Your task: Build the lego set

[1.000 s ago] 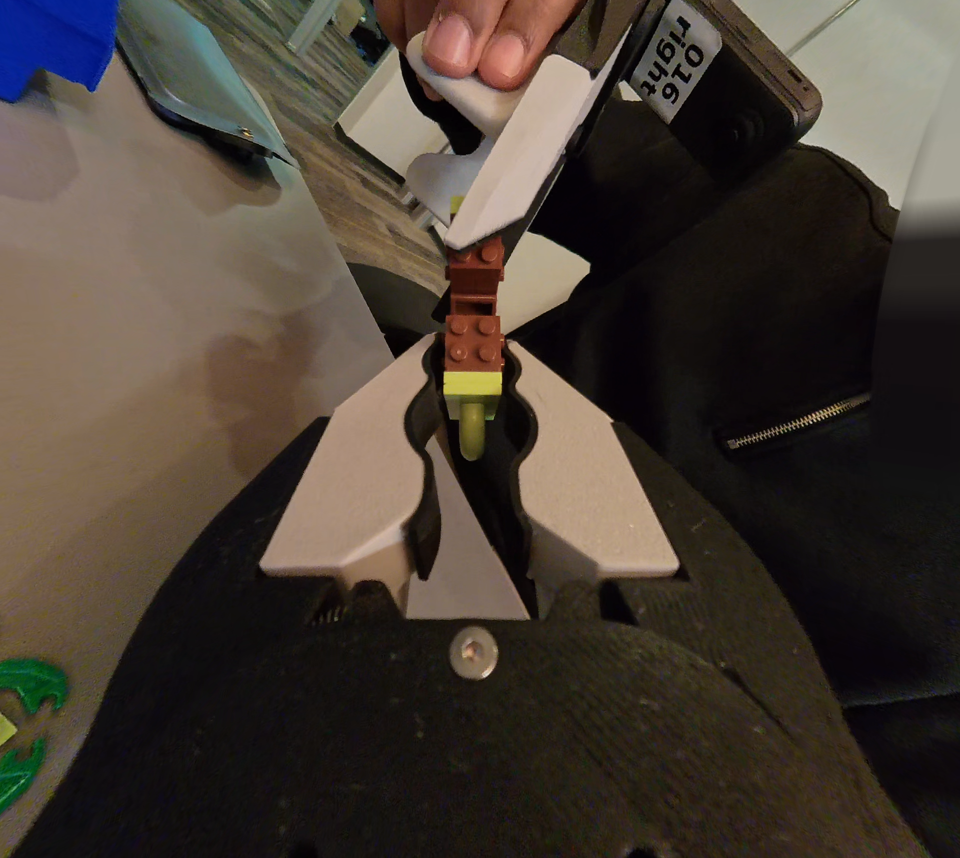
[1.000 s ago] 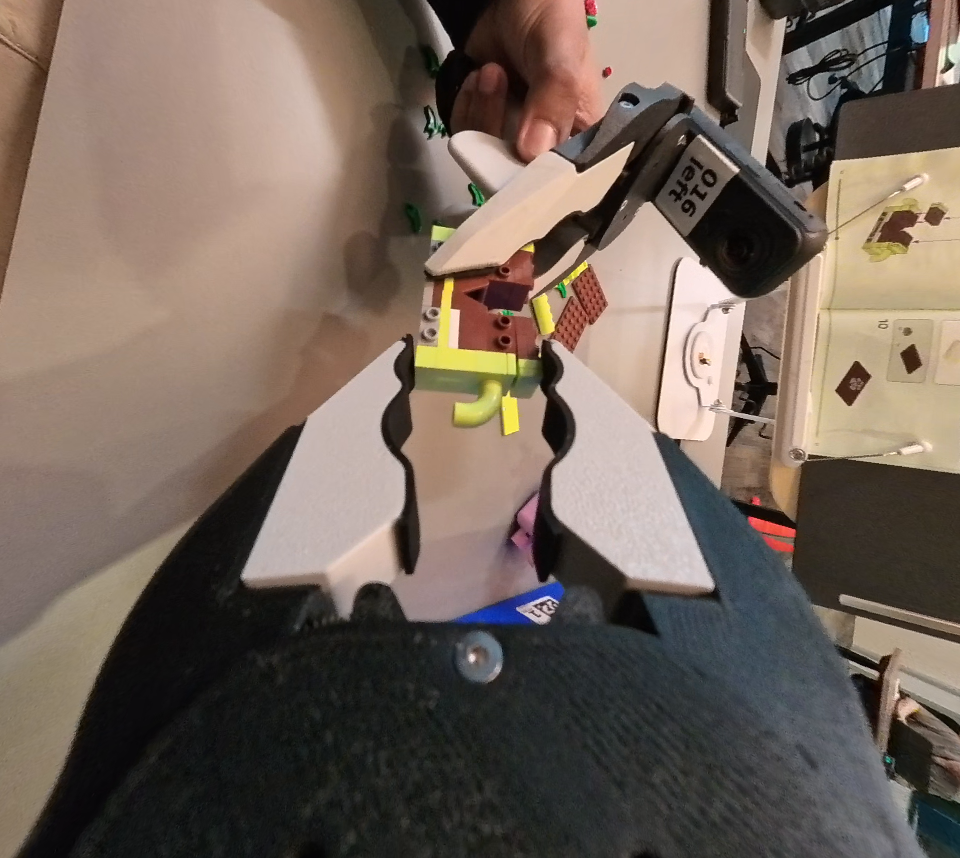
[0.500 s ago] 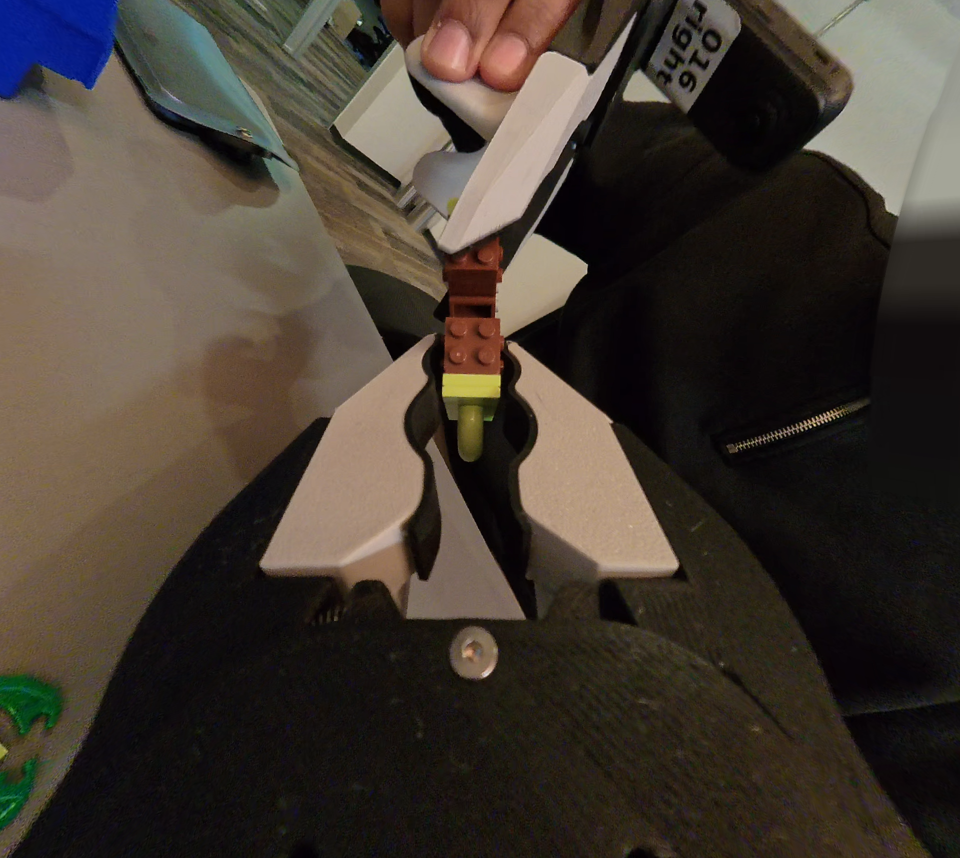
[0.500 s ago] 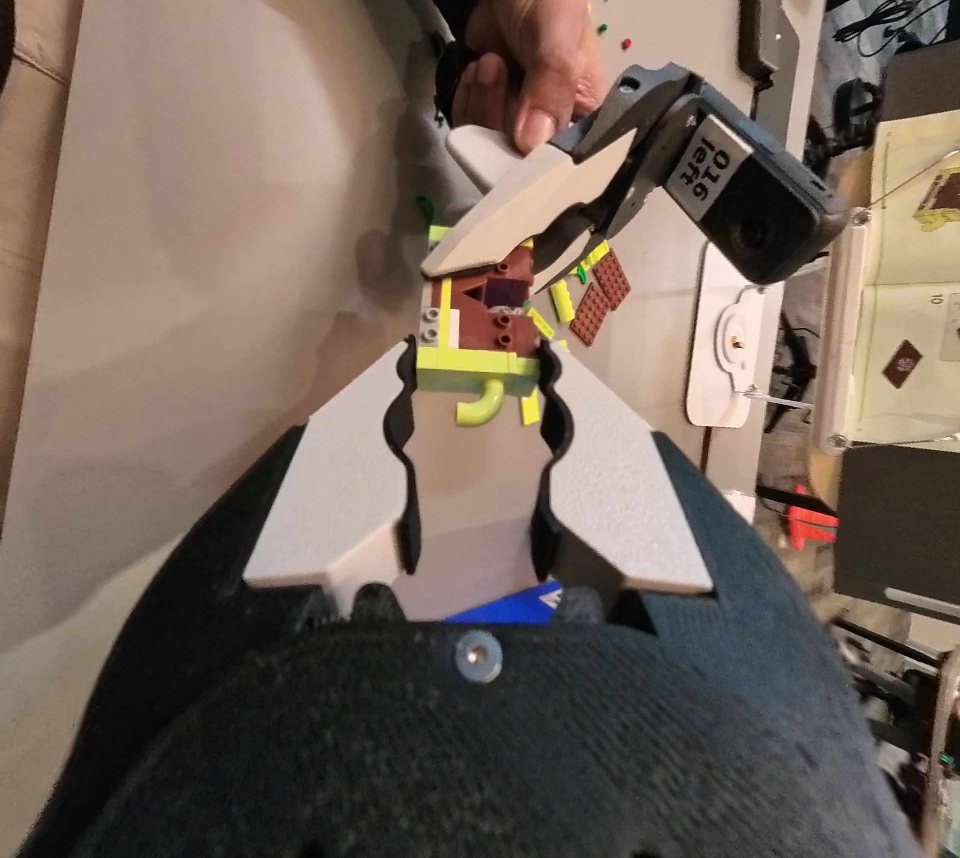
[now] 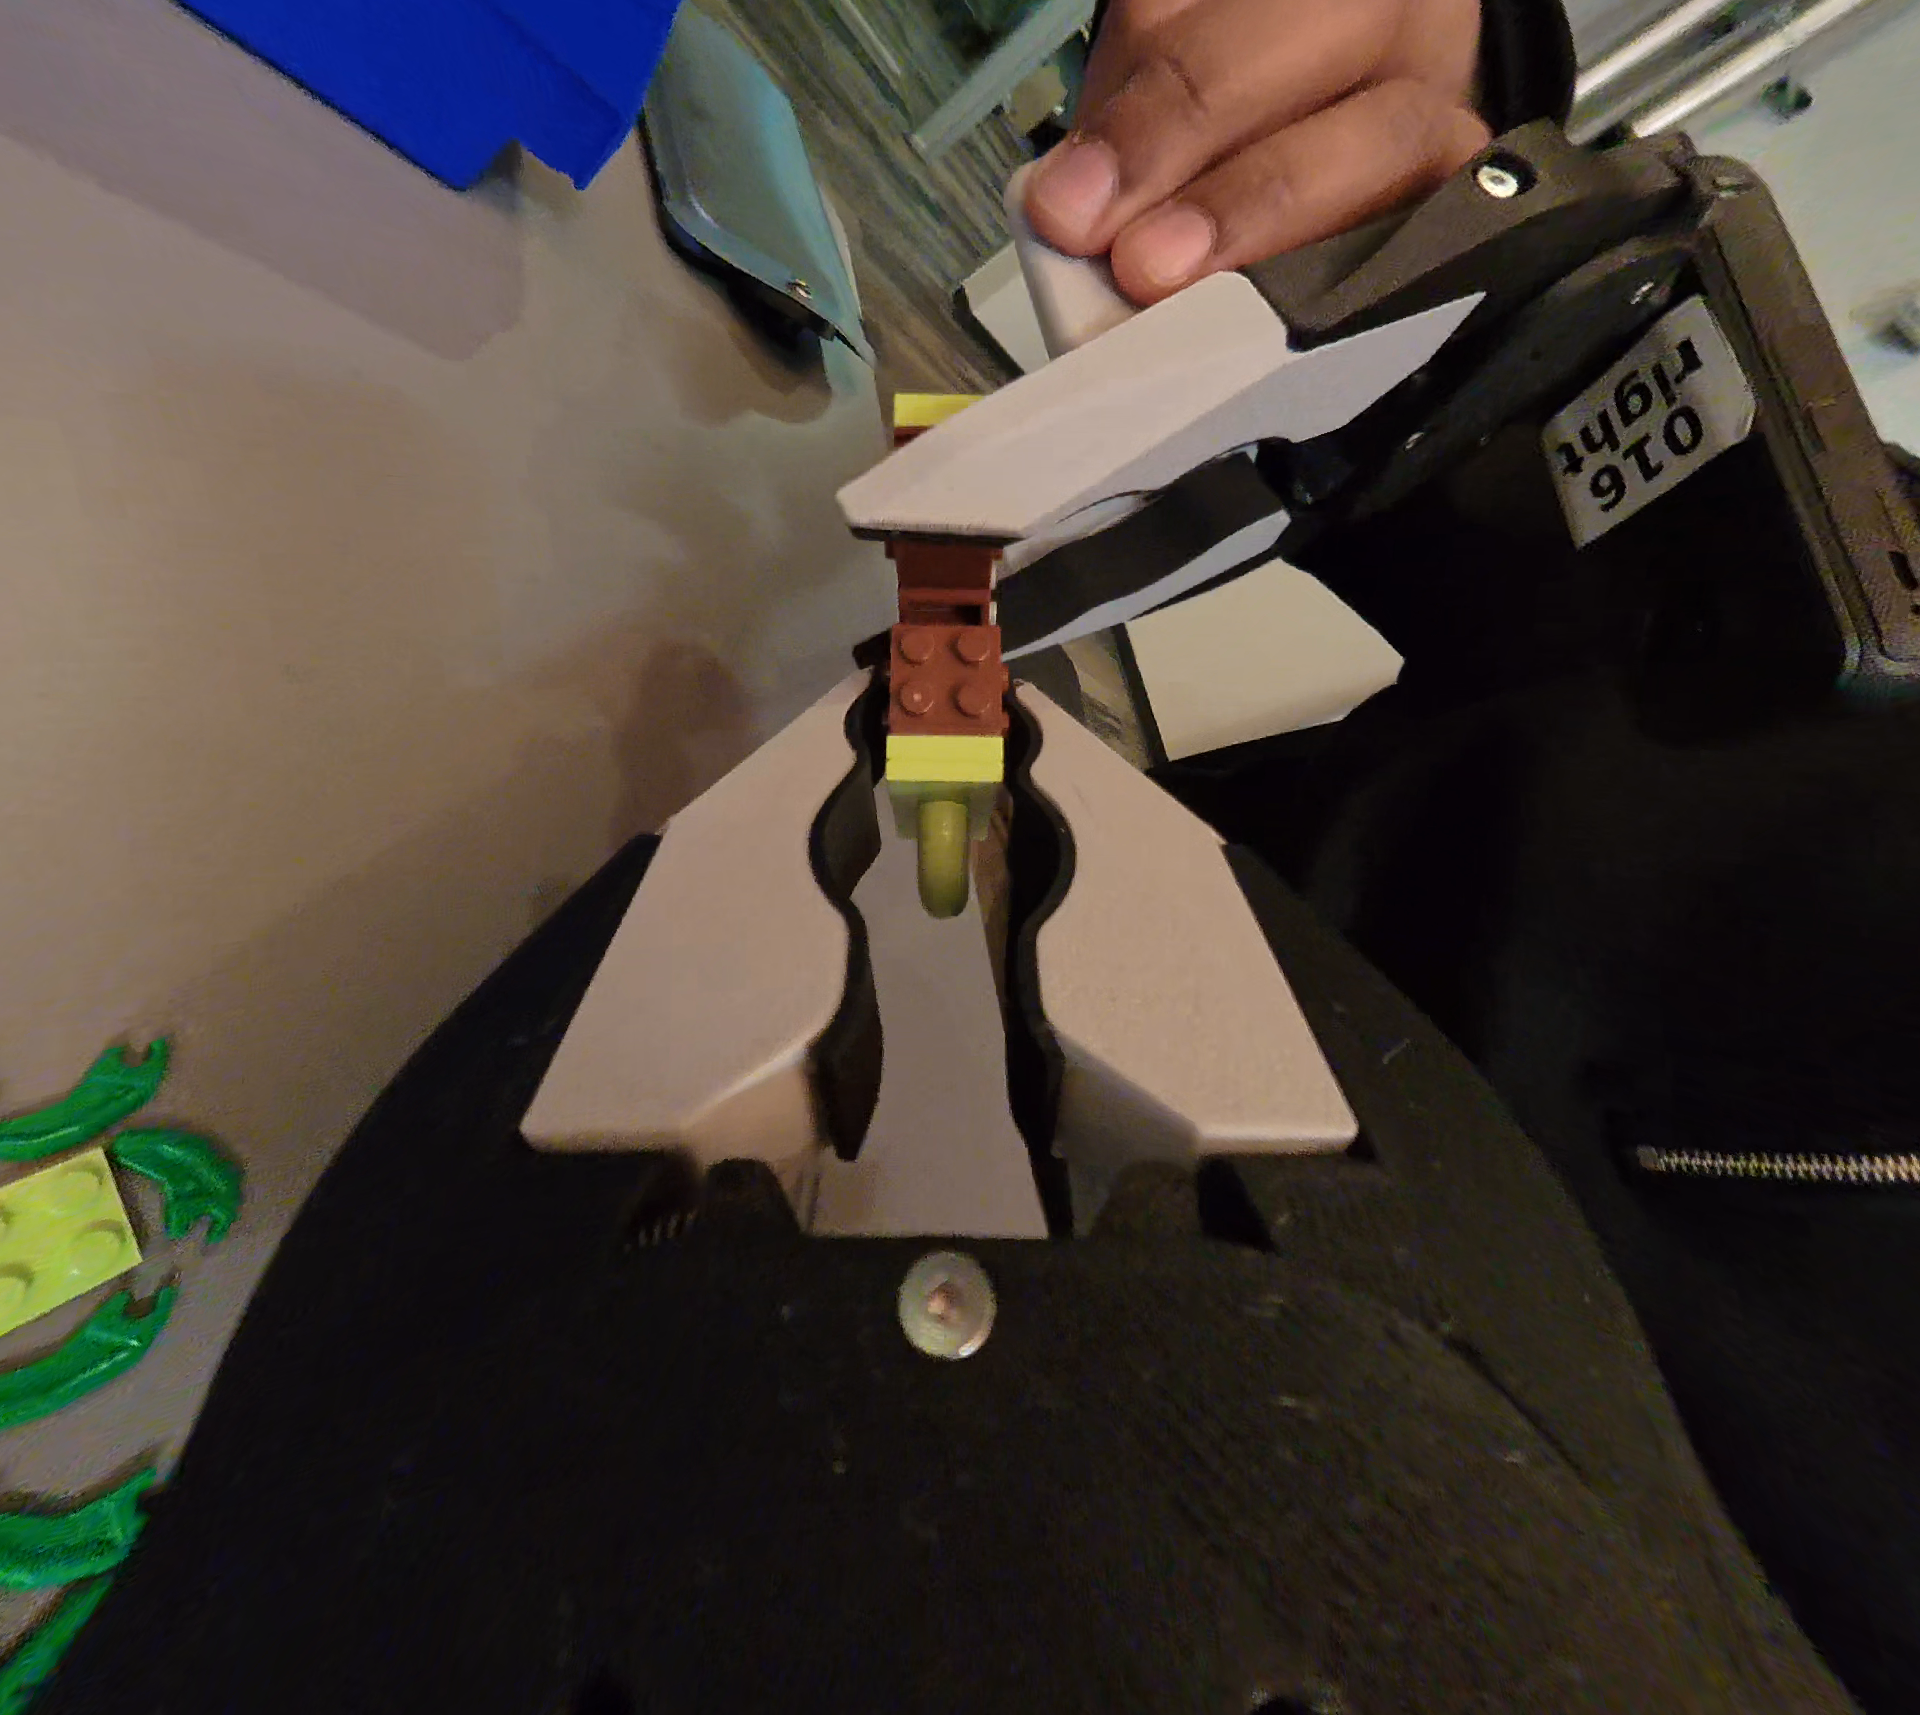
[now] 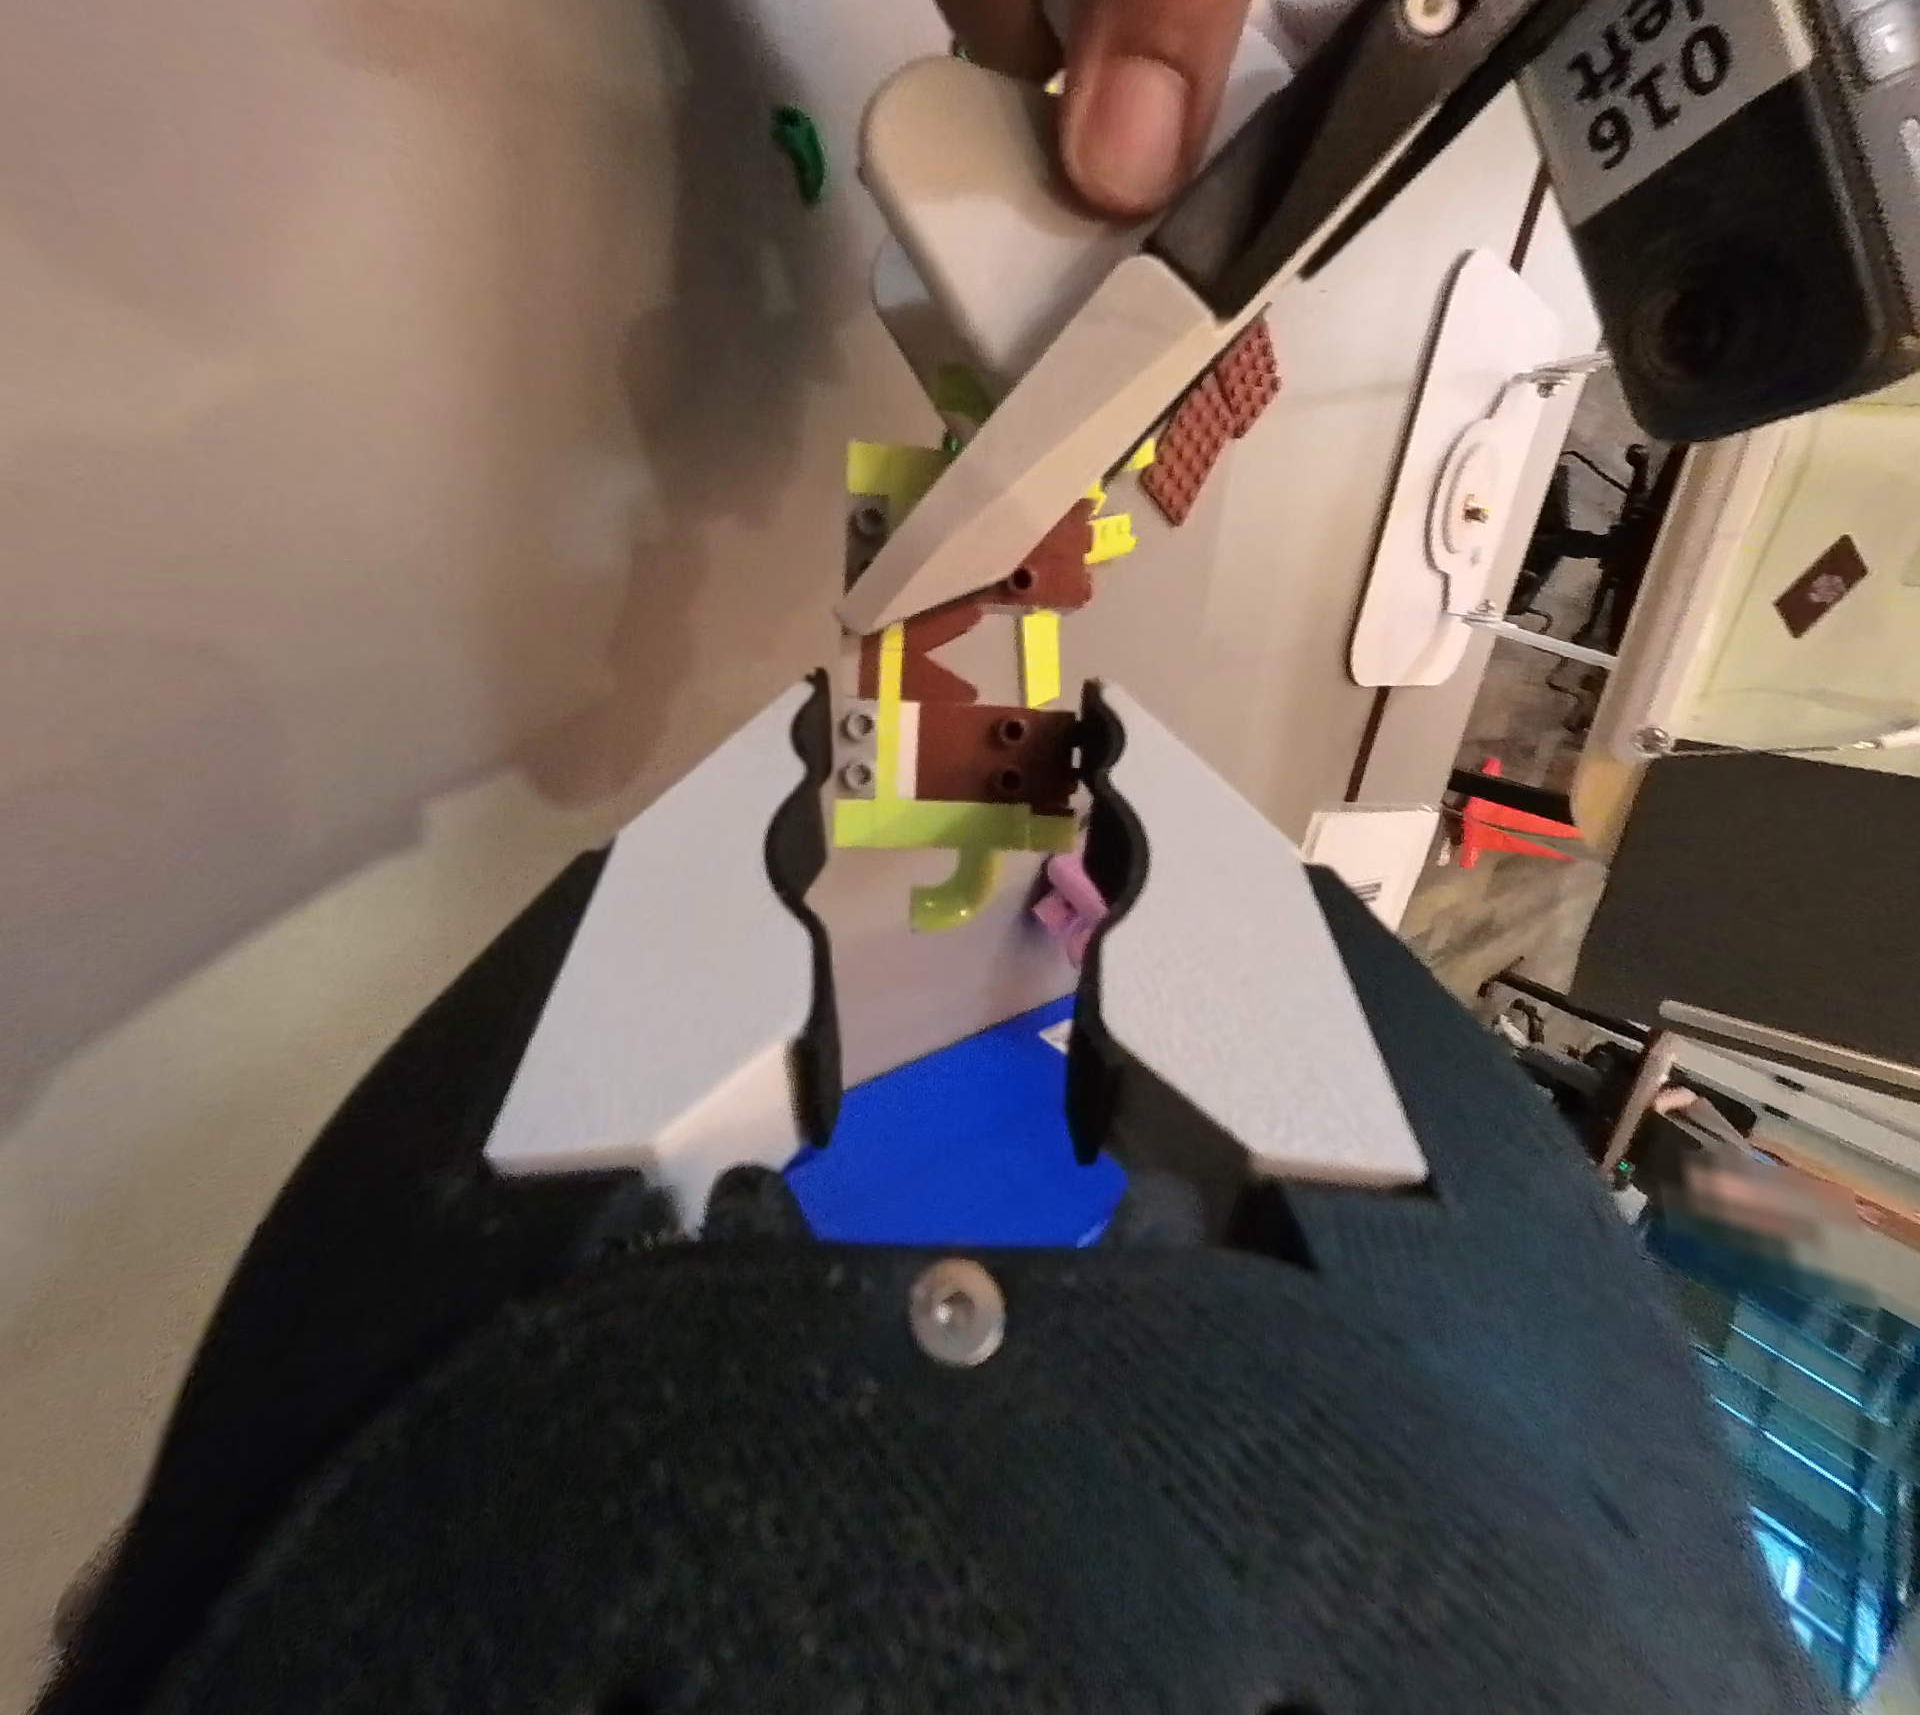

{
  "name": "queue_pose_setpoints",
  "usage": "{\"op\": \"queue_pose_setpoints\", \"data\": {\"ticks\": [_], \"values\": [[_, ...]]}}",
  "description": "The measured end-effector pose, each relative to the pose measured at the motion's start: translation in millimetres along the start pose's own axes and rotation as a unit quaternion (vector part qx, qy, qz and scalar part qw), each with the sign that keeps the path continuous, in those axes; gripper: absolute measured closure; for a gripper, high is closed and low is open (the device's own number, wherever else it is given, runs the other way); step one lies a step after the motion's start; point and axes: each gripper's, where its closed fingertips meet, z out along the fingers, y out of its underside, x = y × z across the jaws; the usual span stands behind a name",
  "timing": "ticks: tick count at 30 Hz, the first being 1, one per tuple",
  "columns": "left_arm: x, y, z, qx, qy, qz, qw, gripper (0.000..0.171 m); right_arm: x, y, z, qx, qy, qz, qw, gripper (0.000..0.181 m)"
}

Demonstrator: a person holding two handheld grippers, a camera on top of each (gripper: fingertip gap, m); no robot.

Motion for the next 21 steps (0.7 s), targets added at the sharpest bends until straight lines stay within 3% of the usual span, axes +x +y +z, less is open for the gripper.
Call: {"op": "queue_pose_setpoints", "data": {"ticks": [10, 21], "values": [[1.4, -7.0, 2.4, 0.023, -0.039, -0.003, 0.999, 0.157, 5.5, 5.0, -2.2, -0.011, 0.008, -0.006, 1.000, 0.138], [-2.3, -3.3, 6.9, 0.001, -0.085, 0.026, 0.996, 0.156, -0.2, 5.3, 3.2, -0.010, 0.012, -0.022, 1.000, 0.136]]}}
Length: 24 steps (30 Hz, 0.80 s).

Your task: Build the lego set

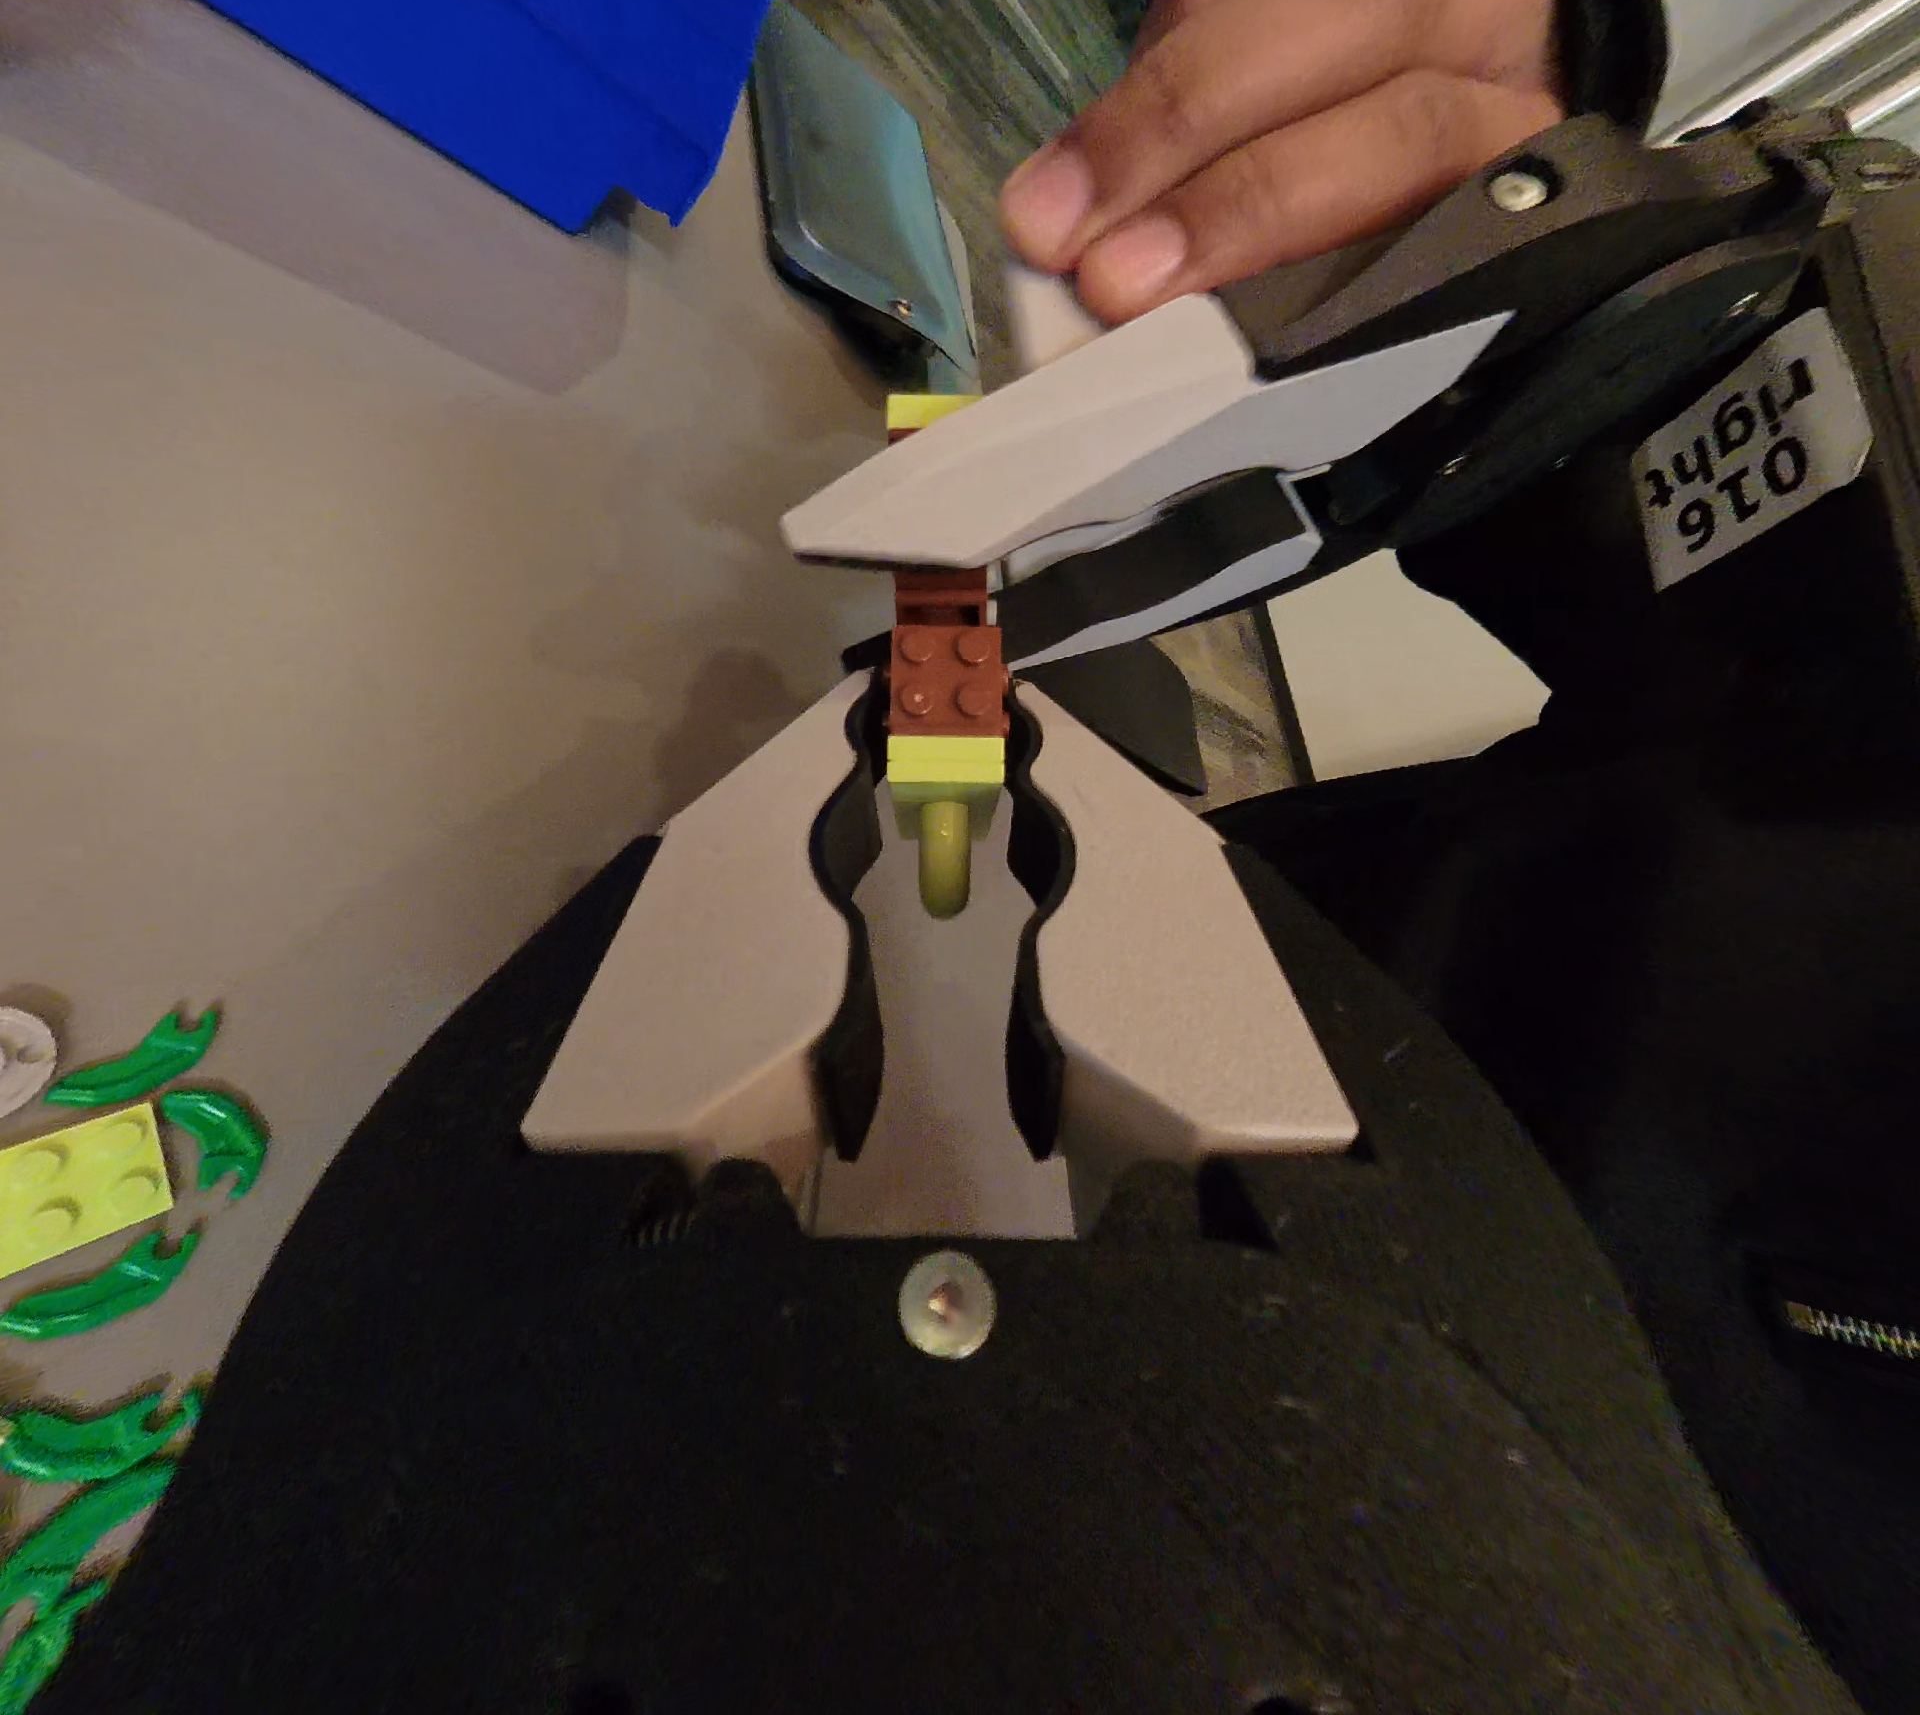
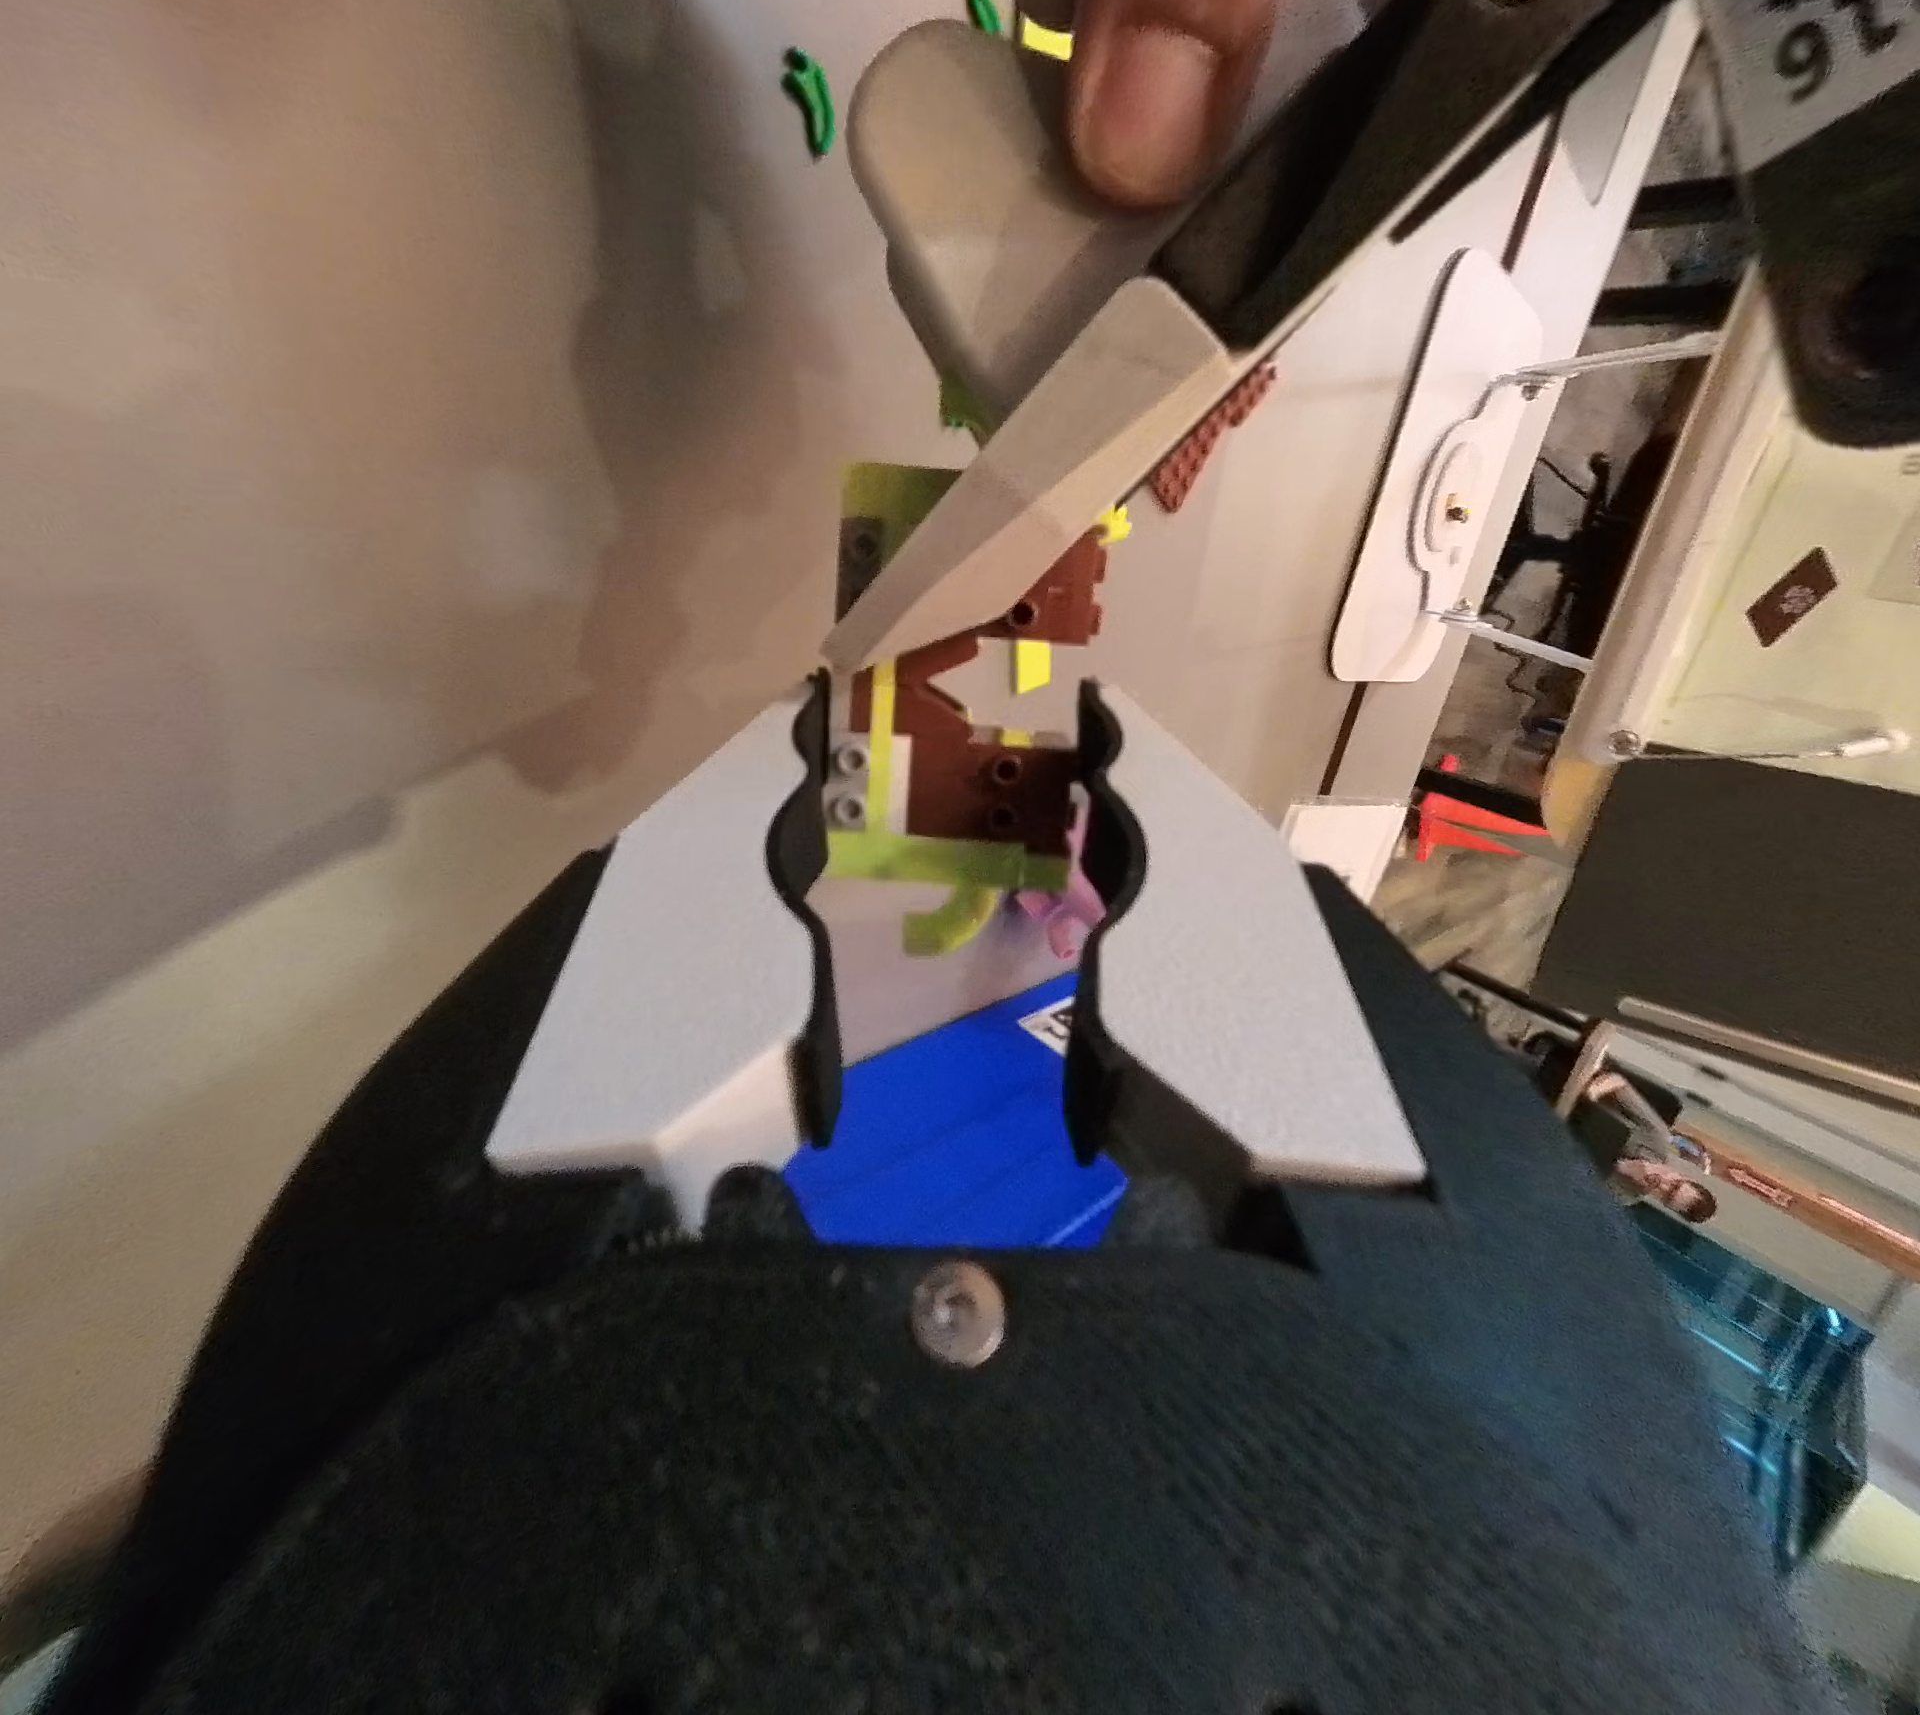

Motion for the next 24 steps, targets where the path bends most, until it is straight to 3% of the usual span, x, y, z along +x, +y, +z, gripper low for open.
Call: {"op": "queue_pose_setpoints", "data": {"ticks": [9, 14, 18, 21, 24], "values": [[0, 2, 4, -0.002, -0.009, 0.005, 1.000, 0.156, -8, 4, 5, -0.019, -0.043, 0.033, 0.998, 0.137], [-2, -2, 0, 0.009, 0.008, -0.001, 1.000, 0.156, -3, 3, 6, 0.002, -0.027, 0.081, 0.996, 0.137], [-6, -5, -3, 0.028, 0.040, -0.030, 0.998, 0.156, 11, -12, -6, 0.044, 0.026, 0.072, 0.996, 0.117], [-2, -6, 0, 0.036, 0.064, -0.036, 0.997, 0.156, 8, -14, -3, 0.025, 0.026, 0.053, 0.998, 0.106], [1, -5, 4, 0.034, 0.053, -0.019, 0.998, 0.156, 2, -13, 4, 0.007, 0.025, 0.020, 0.999, 0.109]]}}
